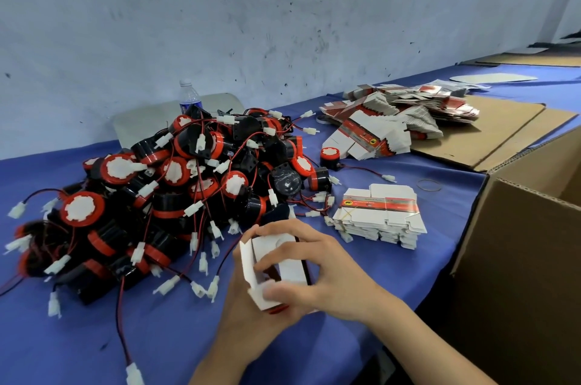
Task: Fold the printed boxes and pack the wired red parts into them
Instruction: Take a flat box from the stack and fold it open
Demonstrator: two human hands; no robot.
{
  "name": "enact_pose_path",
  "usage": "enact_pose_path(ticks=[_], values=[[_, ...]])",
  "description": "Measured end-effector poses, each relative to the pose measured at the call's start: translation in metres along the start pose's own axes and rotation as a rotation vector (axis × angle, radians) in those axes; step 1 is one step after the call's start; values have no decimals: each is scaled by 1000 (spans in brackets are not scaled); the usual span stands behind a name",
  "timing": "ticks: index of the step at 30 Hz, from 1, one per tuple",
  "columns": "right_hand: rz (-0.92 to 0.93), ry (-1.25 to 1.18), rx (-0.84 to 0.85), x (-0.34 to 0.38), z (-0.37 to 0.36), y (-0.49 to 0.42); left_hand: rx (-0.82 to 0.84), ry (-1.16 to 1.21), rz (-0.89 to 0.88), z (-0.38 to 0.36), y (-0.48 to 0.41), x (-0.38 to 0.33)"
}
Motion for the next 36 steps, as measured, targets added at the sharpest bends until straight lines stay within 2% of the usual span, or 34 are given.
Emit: enact_pose_path(ticks=[7, 12, 14, 17, 20, 23, 29, 36], values=[[-58, 35, -69, -5, -10, -4, -48, 75, -107, 2, -1, -3], [-148, 48, -66, -11, -11, -4, 2, 18, -76, 1, 0, -2], [-153, -15, -132, -12, -8, -5, -42, -116, -63, 2, 0, -3], [-149, -188, -278, -16, -5, -5, -84, -260, -206, 1, 0, -14], [-147, -313, -389, -21, -10, -3, -79, -217, -362, -2, -2, -20], [-108, -356, -482, -22, -13, -1, -91, -178, -420, 0, -3, -21], [-113, -377, -483, -24, -15, -2, -101, -200, -465, 1, -5, -19], [-132, -442, -502, -28, -15, -3, -103, -219, -431, 1, -6, -20]])
Point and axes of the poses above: each hand's wrist, its own y-axis away from the middle knuckle, its own z-axis out of the back of the hand, x = y × z, the point moved 4 cm from there along -y, towards the middle knuckle, and after that the axes turned 6 degrees about -z, right-handed, at the moved point
